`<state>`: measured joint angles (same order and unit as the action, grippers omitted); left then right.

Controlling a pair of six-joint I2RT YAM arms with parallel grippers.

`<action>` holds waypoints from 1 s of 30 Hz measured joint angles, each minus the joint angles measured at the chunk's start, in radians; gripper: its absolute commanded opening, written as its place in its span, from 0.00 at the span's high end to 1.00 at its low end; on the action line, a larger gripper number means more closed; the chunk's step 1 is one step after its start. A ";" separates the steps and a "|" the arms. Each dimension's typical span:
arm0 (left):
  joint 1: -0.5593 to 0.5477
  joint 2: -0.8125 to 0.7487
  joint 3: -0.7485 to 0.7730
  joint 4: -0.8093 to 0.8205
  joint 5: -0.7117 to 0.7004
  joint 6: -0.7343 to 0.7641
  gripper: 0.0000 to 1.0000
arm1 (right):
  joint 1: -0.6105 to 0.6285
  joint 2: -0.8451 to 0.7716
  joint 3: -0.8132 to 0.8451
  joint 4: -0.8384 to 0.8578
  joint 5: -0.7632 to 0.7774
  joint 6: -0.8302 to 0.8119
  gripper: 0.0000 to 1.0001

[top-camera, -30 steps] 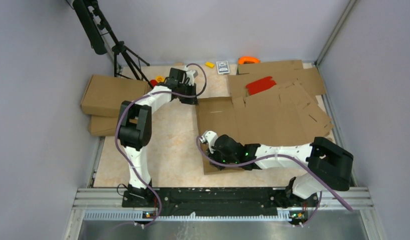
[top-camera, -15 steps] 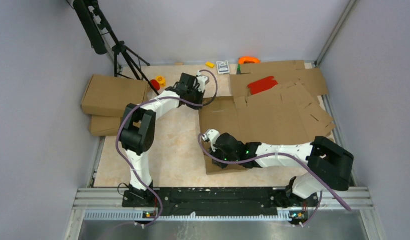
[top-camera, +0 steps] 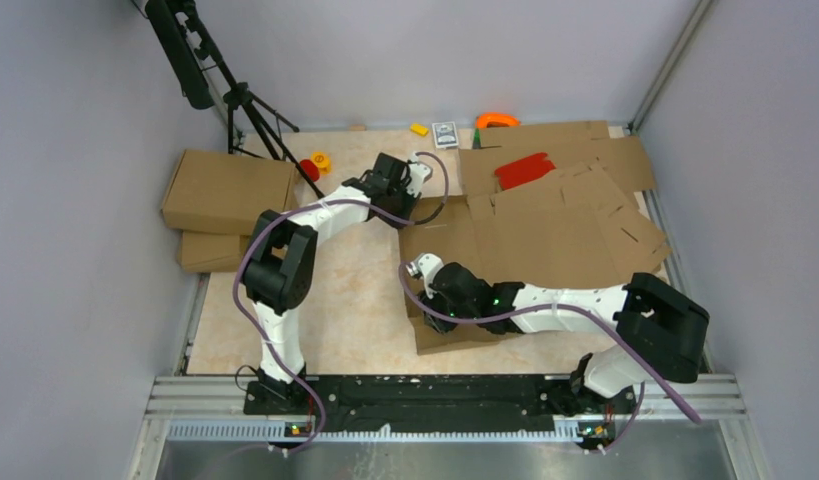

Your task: Fold the paper box

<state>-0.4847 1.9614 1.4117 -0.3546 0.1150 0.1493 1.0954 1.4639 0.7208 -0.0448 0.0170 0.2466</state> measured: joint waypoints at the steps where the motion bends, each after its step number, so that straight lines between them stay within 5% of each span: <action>1: -0.002 0.000 0.000 -0.013 0.002 0.001 0.72 | -0.007 -0.004 0.000 0.002 0.006 0.001 0.69; 12: -0.004 0.000 0.008 -0.047 0.078 0.011 0.66 | -0.039 -0.009 0.000 0.000 0.011 0.011 0.63; 17: -0.004 0.000 0.008 -0.061 0.091 0.014 0.53 | -0.045 -0.009 -0.001 0.001 0.007 0.019 0.62; 30: 0.004 0.004 0.059 -0.042 0.173 0.027 0.50 | -0.051 -0.042 -0.042 0.039 -0.044 0.026 0.74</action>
<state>-0.4805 1.9652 1.4704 -0.3969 0.2878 0.1764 1.0439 1.4220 0.6788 -0.0055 -0.0273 0.2726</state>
